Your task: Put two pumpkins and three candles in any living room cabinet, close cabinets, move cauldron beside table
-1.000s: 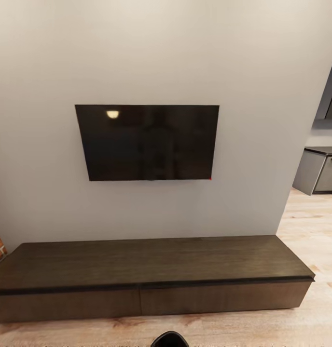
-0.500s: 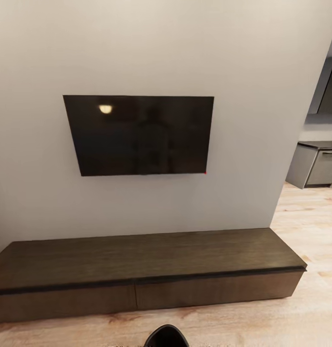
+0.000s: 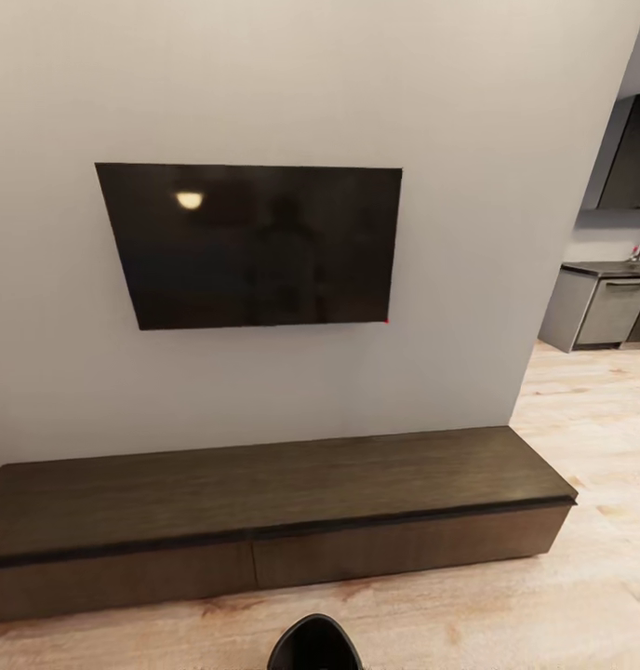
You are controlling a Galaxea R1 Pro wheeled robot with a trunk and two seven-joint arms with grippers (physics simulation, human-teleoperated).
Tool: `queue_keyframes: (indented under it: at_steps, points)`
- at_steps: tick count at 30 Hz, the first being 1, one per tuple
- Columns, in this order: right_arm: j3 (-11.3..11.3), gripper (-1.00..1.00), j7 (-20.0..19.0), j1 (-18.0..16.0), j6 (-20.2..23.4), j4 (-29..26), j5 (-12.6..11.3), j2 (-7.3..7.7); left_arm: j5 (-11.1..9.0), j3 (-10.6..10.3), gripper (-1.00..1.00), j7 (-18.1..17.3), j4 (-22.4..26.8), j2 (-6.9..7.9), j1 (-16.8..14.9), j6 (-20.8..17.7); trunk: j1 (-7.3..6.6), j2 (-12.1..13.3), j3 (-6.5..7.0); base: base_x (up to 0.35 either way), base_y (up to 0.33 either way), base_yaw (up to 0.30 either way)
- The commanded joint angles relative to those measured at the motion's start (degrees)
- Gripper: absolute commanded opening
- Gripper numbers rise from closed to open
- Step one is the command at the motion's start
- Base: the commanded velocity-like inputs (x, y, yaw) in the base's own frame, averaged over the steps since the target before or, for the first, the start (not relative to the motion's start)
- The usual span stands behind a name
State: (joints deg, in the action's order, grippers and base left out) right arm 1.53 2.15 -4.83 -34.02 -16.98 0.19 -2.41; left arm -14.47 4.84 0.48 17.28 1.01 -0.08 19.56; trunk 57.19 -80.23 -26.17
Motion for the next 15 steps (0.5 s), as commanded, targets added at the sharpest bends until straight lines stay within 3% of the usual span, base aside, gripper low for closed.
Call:
queue_keyframes:
  at_steps: [1, 10, 13, 15]
  points:
    - [0.1, 1.00, 0.1, 0.0, -0.2, 0.1, 0.0, -0.04, -0.2, 0.0, 1.00, 0.0, 0.0, 0.01, 0.0, 0.1, 0.22, -0.4, -0.33, 0.000, 0.000, -0.030]
    - [0.1, 1.00, 0.0, 0.0, -0.2, 0.0, -0.1, -0.39, -0.1, 0.0, 1.00, 0.2, 1.2, -0.45, 0.0, 0.3, 2.20, -4.1, -2.16, 0.000, 0.000, -0.006]
    - [0.1, 1.00, -0.1, -0.1, 0.2, -1.6, -0.4, -2.21, 0.1, -0.1, 1.00, 0.1, 6.2, -1.76, 0.0, -0.3, 2.86, -5.3, -2.70, 0.000, 0.000, 0.000]
    - [0.2, 1.00, 0.2, -0.5, 0.9, -4.8, -0.7, -3.65, 0.1, -0.2, 1.00, 1.5, 12.8, -2.25, 0.0, -5.4, 3.30, -6.1, -3.06, 0.000, 0.000, 0.000]
